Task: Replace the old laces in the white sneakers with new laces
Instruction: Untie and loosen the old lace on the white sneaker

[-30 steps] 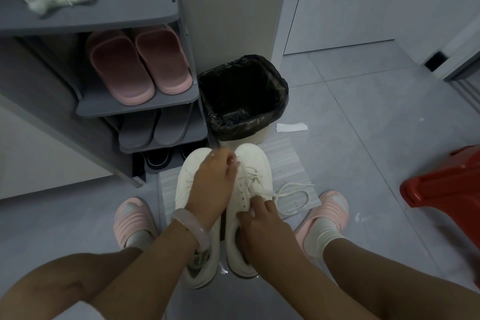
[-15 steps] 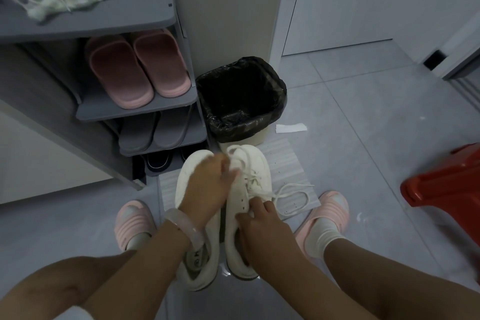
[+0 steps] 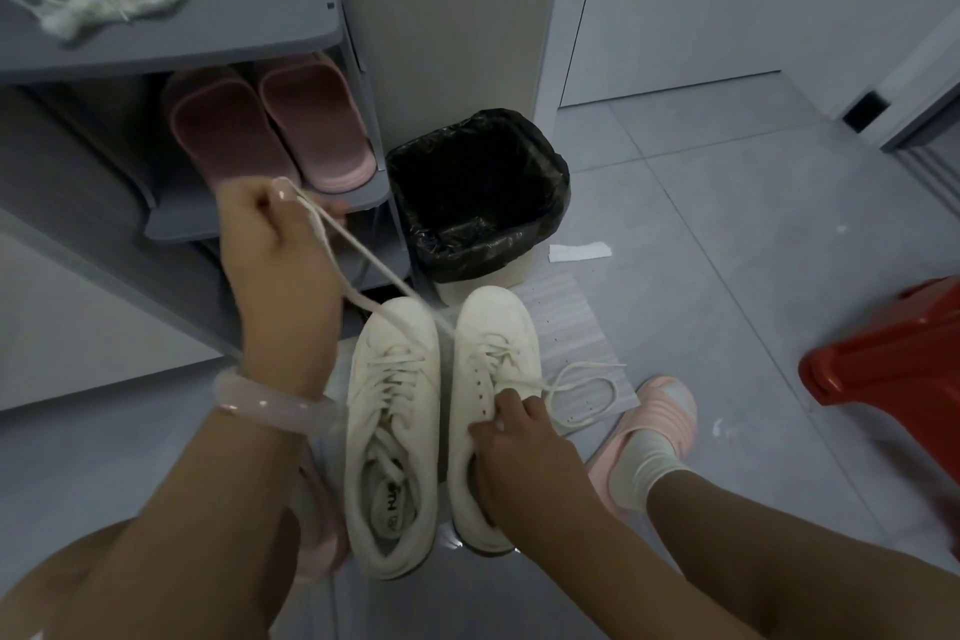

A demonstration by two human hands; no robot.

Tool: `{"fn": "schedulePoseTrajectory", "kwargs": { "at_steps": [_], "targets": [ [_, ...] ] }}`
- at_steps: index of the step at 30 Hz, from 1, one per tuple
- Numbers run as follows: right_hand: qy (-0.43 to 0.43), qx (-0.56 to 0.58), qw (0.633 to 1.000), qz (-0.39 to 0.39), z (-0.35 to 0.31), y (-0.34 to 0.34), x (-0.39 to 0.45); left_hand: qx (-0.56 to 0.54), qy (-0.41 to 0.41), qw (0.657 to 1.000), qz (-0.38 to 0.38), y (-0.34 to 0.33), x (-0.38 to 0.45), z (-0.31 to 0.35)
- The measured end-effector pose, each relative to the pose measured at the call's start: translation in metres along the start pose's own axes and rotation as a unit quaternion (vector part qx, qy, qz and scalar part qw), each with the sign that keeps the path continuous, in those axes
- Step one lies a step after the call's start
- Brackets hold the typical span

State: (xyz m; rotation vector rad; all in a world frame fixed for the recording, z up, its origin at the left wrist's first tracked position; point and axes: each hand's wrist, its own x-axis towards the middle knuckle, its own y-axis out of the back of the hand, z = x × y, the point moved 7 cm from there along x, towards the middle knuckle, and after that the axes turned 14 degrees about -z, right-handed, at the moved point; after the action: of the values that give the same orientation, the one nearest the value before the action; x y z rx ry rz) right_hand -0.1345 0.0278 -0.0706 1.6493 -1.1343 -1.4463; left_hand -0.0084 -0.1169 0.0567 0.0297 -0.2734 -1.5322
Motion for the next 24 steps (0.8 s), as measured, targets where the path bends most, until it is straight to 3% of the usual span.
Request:
{"fn": "schedulePoseTrajectory", "kwargs": {
  "at_steps": [2,4,6,8,10,12,17,20,24],
  "targets": [
    [0.002,0.018,1.000,-0.006,-0.001,0.009,-0.004,-0.043,0.068,0.993,-0.081,-0.008,0.001,-0.007],
    [0.036,0.035,0.998,-0.044,0.000,0.012,-0.004,0.112,0.077,0.971,-0.196,-0.025,-0.005,-0.015],
    [0.073,0.109,0.990,-0.054,0.007,0.025,-0.003,0.277,0.028,0.916,-0.289,-0.042,-0.015,-0.024],
    [0.050,0.231,0.971,0.013,0.030,0.040,0.003,0.374,0.028,0.859,-0.348,-0.051,-0.026,-0.040],
    [0.009,0.302,0.950,0.084,0.052,0.046,0.012,0.427,0.036,0.824,-0.370,-0.055,-0.036,-0.053],
    [-0.022,0.298,0.949,0.100,0.064,0.043,0.022,0.436,0.023,0.815,-0.382,-0.063,-0.047,-0.055],
    [-0.093,0.256,0.962,0.001,0.064,0.023,0.038,0.386,0.098,0.758,-0.517,-0.089,-0.099,-0.083],
    [-0.095,0.144,0.985,-0.004,0.051,0.024,0.044,0.417,0.082,0.738,-0.524,-0.093,-0.108,-0.099],
    [-0.080,0.053,0.995,-0.007,0.032,0.026,0.046,0.410,0.083,0.741,-0.525,-0.092,-0.106,-0.101]
  ]
}}
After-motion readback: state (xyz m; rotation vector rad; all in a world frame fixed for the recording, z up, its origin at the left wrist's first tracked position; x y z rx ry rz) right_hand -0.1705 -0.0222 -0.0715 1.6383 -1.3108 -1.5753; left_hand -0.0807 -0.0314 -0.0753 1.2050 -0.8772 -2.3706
